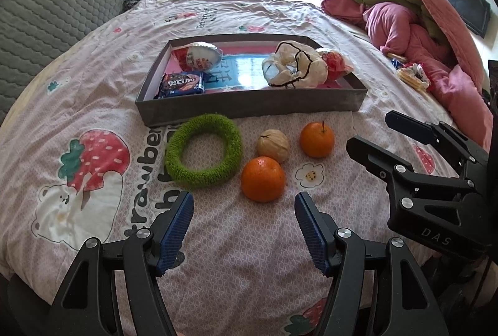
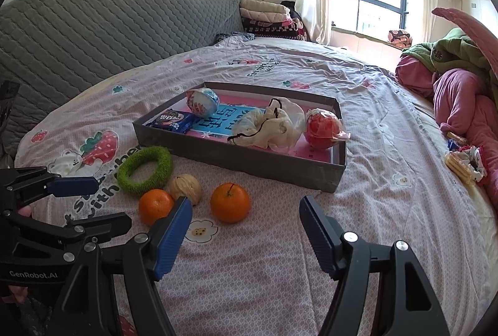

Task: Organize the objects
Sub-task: 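Withdraw both open grippers from the tray toward the oranges on the sheet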

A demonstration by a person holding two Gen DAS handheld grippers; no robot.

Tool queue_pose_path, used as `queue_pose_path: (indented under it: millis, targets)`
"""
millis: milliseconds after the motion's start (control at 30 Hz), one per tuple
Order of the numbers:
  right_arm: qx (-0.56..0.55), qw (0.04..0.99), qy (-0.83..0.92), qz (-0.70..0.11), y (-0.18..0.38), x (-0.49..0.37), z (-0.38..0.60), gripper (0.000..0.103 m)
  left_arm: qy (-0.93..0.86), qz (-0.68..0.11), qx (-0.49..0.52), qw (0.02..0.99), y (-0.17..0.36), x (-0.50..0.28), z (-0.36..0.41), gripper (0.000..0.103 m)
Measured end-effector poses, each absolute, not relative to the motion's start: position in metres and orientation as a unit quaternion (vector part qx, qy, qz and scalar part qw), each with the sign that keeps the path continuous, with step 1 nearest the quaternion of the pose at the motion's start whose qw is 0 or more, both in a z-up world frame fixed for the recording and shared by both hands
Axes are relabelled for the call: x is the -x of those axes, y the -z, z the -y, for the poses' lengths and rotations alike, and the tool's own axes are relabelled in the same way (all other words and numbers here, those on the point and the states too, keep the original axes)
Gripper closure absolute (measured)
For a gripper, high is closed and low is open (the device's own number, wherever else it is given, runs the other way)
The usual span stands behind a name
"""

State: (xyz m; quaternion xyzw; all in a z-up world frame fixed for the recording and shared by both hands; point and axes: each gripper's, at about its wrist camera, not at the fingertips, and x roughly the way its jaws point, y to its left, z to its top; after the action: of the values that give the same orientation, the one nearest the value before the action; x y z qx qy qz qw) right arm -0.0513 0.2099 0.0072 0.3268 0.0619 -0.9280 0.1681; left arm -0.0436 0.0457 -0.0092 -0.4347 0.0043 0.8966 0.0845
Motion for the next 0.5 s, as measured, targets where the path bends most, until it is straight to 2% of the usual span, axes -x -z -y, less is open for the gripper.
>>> queue_pose_path:
  millis: [500]
  targets:
    - [-0.364, 0.165, 0.915, -0.06, 0.006, 0.059, -0.211, 0.032, -0.876, 0.003, 0.472, 0.1, 0.031, 0.044, -0.051, 0.034]
